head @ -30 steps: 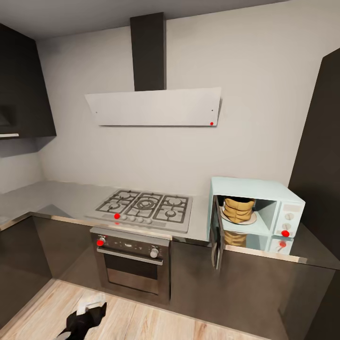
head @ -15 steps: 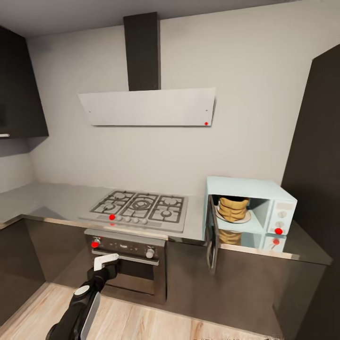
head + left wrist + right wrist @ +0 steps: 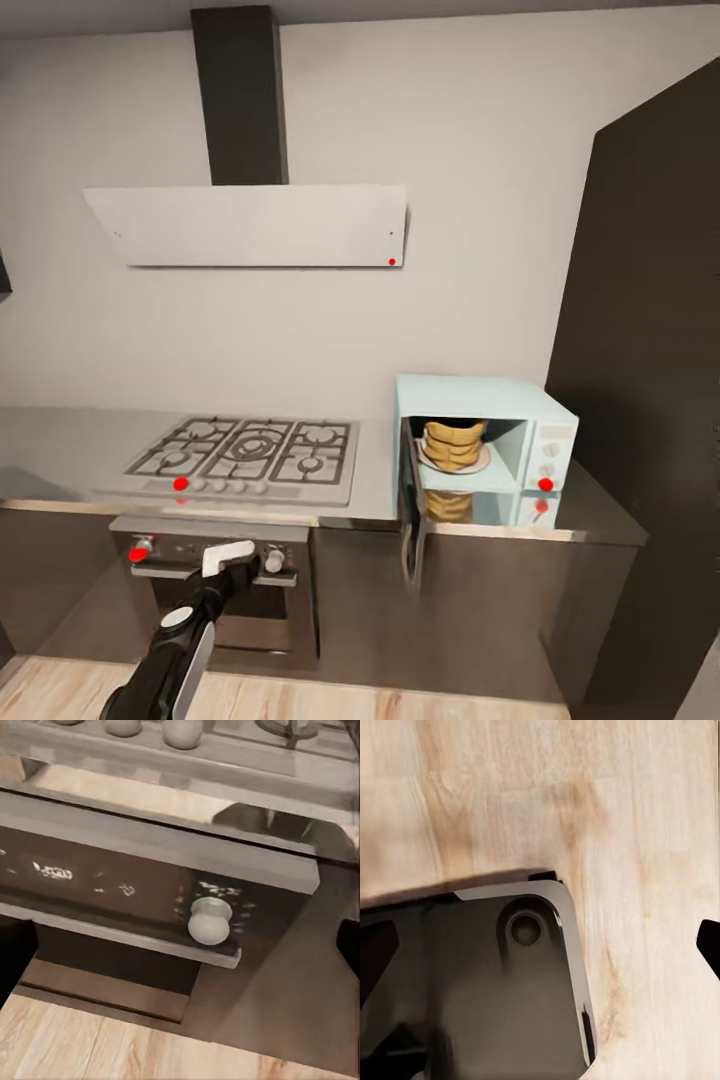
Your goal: In the kitchen, take the popcorn bag from the countertop, put it into the microwave, and heat it until the popcorn is cooked so the cooked popcorn ends up inside the bag.
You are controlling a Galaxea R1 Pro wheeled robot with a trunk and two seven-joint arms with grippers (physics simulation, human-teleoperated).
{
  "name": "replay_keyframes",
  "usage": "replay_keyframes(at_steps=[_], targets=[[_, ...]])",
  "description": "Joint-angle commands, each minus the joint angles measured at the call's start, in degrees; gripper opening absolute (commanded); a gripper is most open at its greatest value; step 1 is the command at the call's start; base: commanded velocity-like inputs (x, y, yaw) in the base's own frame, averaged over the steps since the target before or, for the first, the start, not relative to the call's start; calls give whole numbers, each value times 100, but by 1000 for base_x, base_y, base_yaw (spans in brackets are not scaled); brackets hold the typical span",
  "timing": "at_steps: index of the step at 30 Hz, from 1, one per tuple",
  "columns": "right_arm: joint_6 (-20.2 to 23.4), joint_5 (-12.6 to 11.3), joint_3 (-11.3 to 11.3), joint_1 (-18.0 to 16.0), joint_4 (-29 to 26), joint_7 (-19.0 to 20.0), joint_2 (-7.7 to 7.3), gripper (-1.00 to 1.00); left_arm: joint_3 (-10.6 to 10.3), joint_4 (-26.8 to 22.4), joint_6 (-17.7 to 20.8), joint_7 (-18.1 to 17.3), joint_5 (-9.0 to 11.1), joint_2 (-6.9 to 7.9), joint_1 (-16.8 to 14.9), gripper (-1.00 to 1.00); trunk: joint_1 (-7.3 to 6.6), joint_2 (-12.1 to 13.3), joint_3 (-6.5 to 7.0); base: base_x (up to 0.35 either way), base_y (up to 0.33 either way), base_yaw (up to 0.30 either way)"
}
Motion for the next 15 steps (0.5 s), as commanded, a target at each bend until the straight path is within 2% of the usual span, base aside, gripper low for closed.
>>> replay_keyframes(at_steps=[1, 4, 5, 8, 11, 13, 14, 15], targets=[[-23, 15, -33, -4, 22, 6, -8, 100, -1, -15, 43, -19, -3, 14, 0, 100, 5, -2, -2, 333, 0, -235], [-23, 16, -33, -4, 22, 6, -7, 100, -10, -78, 57, -414, -3, 75, 0, 100, 5, -2, -2, 336, 0, -215], [-23, 17, -33, -4, 22, 6, -8, 100, -12, -164, 66, -769, -3, 99, 0, 100, 5, -2, -2, 337, 0, -197], [-23, 20, -33, -4, 22, 6, -6, 100, -13, -274, 74, -1412, -3, 119, 0, 100, 5, -2, -2, 336, 0, -191], [-23, 22, -26, -4, 22, 6, -5, 100, -24, -390, 73, -1741, -3, 112, 0, 100, 5, -2, -2, 326, 0, -188], [-23, 22, -25, -4, 22, 6, -5, 100, -68, -538, 82, -1815, -3, 109, 0, 100, 5, -2, -2, 298, 0, -187], [-21, 22, -25, -4, 22, 6, -5, 100, -235, -752, 96, -2157, -7, 112, 0, 100, 5, -2, -2, 266, 0, -187], [-20, 22, -25, -4, 22, 6, -5, 100, -272, -831, 103, -2307, -7, 110, 0, 100, 5, -2, -2, 262, 0, -187]])
